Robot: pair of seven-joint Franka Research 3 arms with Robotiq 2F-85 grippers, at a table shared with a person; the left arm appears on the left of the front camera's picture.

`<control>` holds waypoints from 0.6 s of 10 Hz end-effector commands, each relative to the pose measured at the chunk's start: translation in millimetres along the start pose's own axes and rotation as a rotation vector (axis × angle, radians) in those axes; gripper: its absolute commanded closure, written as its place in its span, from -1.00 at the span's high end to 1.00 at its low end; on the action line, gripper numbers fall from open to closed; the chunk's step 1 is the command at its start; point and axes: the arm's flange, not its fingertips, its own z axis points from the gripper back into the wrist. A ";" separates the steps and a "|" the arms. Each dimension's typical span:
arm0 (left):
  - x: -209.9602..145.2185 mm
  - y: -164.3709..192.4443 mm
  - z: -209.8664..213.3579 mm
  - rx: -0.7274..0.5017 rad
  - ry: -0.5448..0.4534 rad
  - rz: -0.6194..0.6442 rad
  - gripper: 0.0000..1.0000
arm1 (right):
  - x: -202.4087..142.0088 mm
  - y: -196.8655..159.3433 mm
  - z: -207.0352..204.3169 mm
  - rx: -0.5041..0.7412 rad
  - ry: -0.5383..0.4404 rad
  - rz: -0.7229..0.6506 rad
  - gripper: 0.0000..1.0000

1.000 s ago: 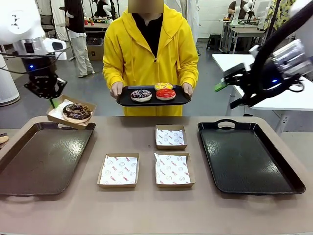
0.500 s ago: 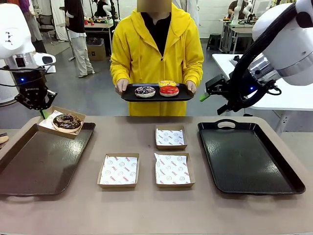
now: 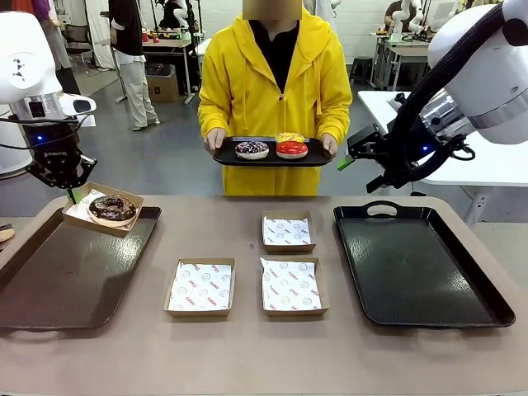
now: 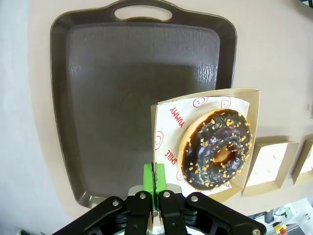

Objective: Individually package the donuts and arrange them on the tray.
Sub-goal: Place the picked Paper togo box on the Handle tray while simultaneously picking up another Paper togo box from the table with the other hand.

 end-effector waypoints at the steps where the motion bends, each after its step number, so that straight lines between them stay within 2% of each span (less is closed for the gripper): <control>1: -1.7 0.2 3.5 -0.008 -0.005 0.003 -0.98 | -0.2 -0.3 -3.0 -0.015 0.001 0.001 1.00; 3: 0.0 0.0 0.1 0.000 0.000 0.000 -0.98 | 0.0 0.1 0.0 0.000 0.000 0.000 1.00; 6: 15.6 20.5 -20.4 0.040 -0.001 0.010 -0.98 | 26.1 25.1 -51.4 -0.234 0.088 0.036 1.00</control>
